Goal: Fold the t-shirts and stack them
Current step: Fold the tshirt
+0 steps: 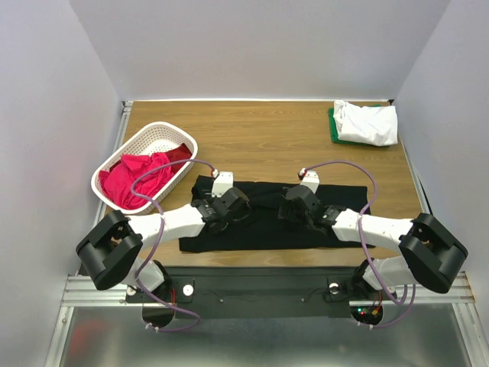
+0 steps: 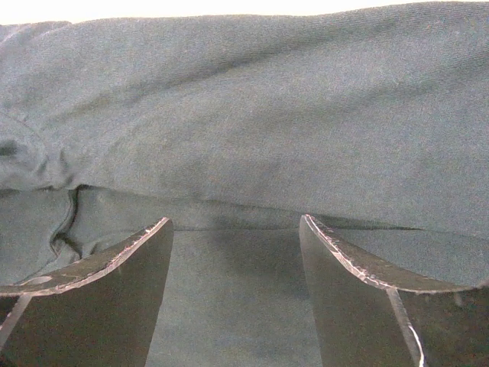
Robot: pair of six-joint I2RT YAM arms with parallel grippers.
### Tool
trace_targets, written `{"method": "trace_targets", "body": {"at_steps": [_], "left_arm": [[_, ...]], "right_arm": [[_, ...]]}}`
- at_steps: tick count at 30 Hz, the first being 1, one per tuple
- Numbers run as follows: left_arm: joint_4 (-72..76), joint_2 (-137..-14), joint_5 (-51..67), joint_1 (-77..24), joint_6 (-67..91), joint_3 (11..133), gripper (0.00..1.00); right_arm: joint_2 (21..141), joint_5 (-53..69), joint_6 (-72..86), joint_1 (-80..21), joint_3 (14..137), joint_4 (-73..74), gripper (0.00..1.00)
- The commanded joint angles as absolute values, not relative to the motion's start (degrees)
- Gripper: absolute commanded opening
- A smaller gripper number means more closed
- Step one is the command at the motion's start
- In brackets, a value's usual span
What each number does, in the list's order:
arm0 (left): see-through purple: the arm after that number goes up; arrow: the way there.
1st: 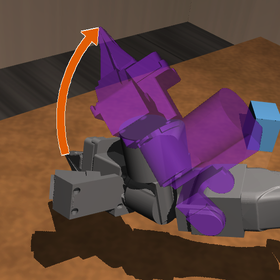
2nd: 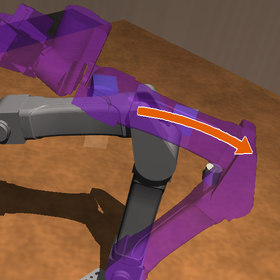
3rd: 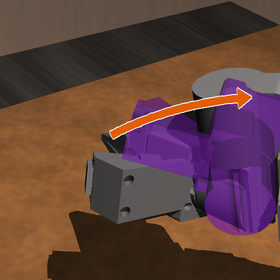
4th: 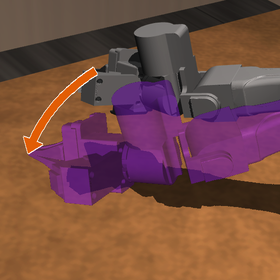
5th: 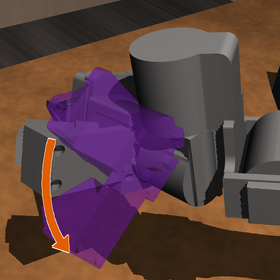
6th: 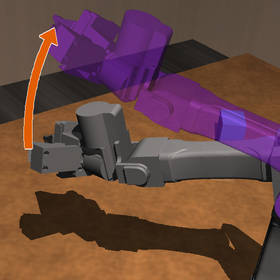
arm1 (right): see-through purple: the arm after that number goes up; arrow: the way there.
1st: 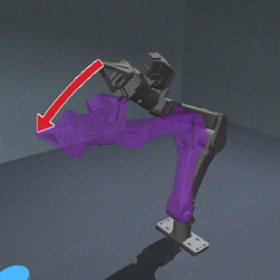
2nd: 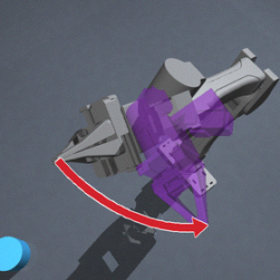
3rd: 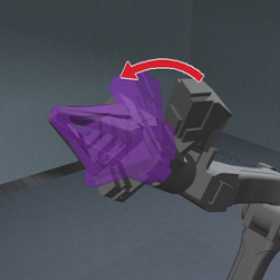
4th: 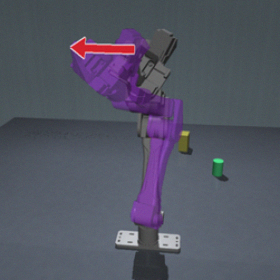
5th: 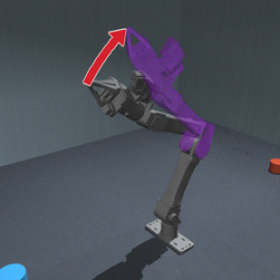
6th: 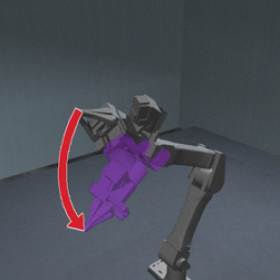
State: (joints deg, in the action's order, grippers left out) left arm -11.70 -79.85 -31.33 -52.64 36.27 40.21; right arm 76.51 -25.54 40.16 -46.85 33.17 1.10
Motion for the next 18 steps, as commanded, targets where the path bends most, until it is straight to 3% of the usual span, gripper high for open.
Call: {"method": "trace_targets", "body": {"at_steps": [1, 18], "left_arm": [[-13.10, -77.87, -35.15, -49.41, 34.81, 42.19, 0.74], [-13.53, -81.65, -41.83, -43.51, 28.12, 49.04, 0.74]], "right_arm": [[74.97, -26.28, 40.78, -46.58, 33.13, -0.18, 0.73], [75.50, -26.37, 40.87, -46.50, 32.78, -0.17, 0.73]]}}
